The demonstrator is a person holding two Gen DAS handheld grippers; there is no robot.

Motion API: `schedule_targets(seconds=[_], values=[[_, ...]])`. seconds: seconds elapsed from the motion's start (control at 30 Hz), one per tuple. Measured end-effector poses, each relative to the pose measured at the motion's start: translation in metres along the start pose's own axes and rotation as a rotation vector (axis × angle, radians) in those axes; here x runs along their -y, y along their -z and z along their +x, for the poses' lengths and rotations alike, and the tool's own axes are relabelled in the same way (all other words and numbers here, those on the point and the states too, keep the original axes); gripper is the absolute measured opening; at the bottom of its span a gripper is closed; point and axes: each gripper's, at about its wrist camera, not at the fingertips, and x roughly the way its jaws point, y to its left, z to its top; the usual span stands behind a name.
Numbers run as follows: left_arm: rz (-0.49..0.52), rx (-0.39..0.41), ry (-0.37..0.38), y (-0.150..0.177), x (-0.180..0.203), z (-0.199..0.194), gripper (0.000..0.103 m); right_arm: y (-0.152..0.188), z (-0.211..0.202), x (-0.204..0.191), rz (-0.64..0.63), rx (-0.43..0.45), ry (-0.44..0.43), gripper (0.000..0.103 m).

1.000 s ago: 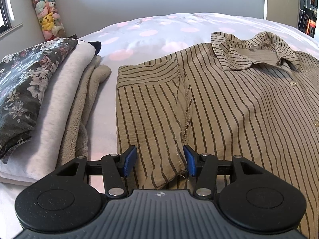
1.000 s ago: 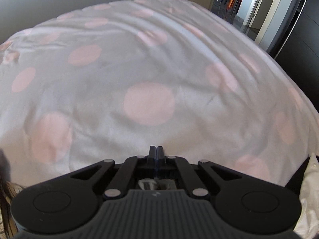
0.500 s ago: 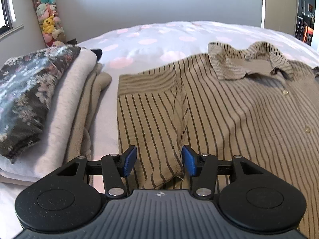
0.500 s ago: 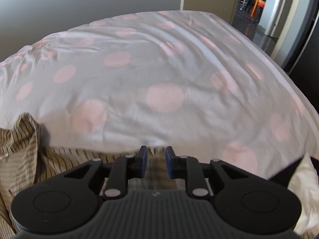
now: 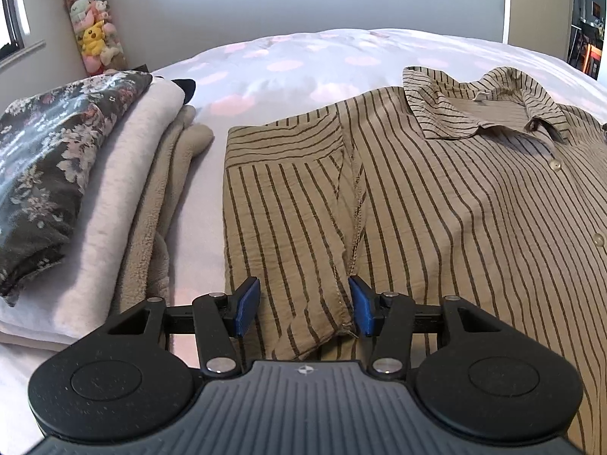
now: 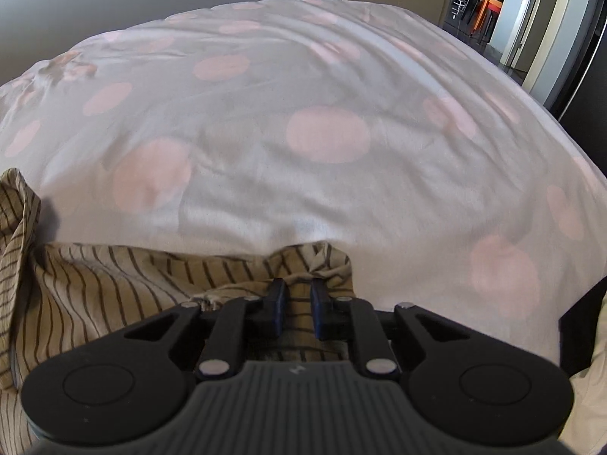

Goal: Fold clothes

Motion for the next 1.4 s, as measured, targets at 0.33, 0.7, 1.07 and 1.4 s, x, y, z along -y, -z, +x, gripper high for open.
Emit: schedule_targets(seconds=[0.33, 0.7, 1.07, 1.4], values=[[-0.038, -0.038, 0.03, 0.002, -0.006, -0.04, 0.05, 0.072, -0.098, -0.013, -0.009, 0.081, -0.087, 0.024], [-0.198, -0.176, 0.015, 0.061, -0.02, -0.151, 0.051, 0.253, -0.219, -0.065, -0.105, -0.055, -0.499, 0.037], [-0.257, -0.233, -0.018, 0.105, -0.018, -0.235, 0.052, 0.387, -0.317, -0.132, -0.457, -0.231, -0.799, 0.039], [-0.167, -0.175, 0.116, 0.107, -0.019, -0.258, 0.052, 0.456, -0.334, -0.173, -0.74, -0.215, -0.599, 0.038]])
